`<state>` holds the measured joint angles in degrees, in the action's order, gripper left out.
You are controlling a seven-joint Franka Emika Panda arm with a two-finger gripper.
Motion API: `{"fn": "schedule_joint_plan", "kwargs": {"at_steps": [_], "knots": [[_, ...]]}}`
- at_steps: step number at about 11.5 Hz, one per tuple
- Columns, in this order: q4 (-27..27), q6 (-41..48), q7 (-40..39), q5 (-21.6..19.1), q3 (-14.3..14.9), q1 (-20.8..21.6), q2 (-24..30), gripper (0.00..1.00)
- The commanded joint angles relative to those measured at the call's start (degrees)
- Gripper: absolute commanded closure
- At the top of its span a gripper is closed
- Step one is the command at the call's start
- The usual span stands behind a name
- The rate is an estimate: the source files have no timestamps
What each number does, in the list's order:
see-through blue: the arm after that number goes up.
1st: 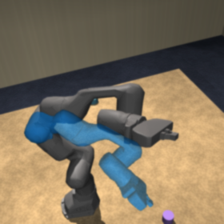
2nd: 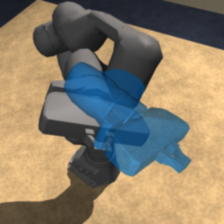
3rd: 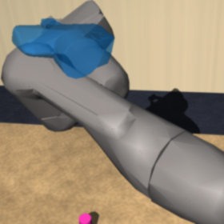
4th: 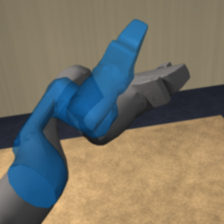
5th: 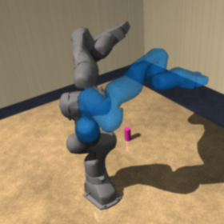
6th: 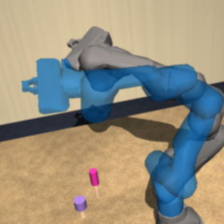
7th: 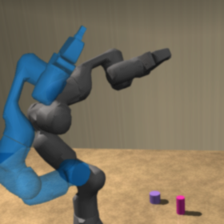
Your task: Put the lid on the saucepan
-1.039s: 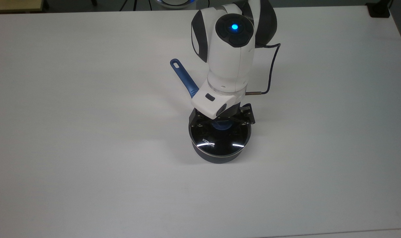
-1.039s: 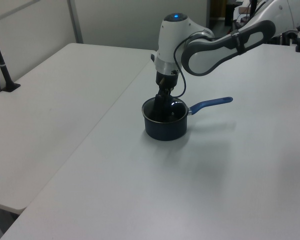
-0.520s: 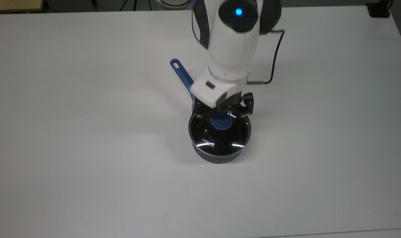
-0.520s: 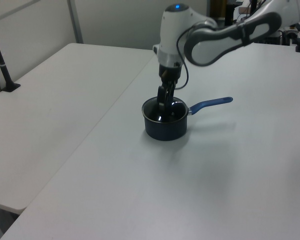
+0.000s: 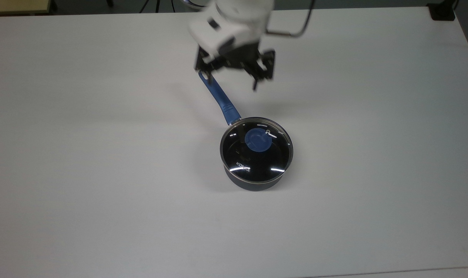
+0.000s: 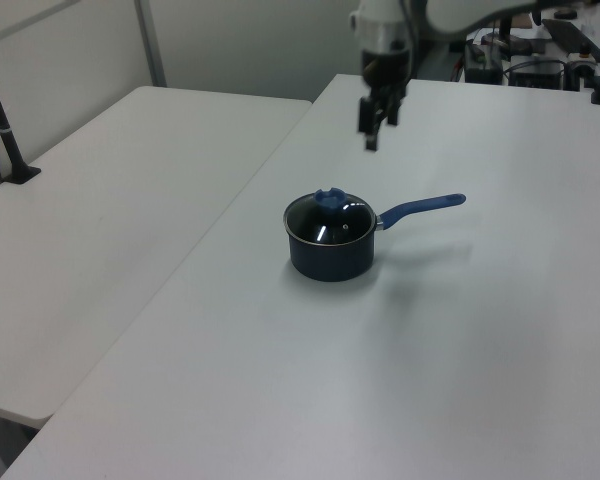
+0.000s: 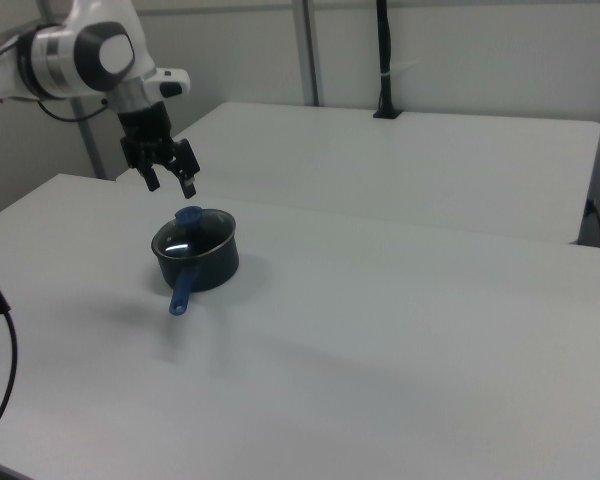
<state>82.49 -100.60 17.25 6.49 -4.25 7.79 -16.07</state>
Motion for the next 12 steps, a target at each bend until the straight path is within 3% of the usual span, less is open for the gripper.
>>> {"fn": "schedule_joint_plan", "kwargs": {"at_steps": [1, 4, 6, 9, 12], "knots": [[8.82, 6.63, 1.03, 0.01, 0.47, -2.16, 12.17, 0.00], [13.04, 6.83, -1.24, -2.00, 1.17, -4.01, 16.85, 0.00], [13.32, 6.82, -7.46, -3.14, 1.35, -6.46, 17.21, 0.00], [14.02, 6.65, -19.66, -5.61, 4.07, -7.71, 19.58, 0.00], [13.84, 4.11, -20.33, -5.70, 4.08, -8.32, 19.24, 0.00]]}}
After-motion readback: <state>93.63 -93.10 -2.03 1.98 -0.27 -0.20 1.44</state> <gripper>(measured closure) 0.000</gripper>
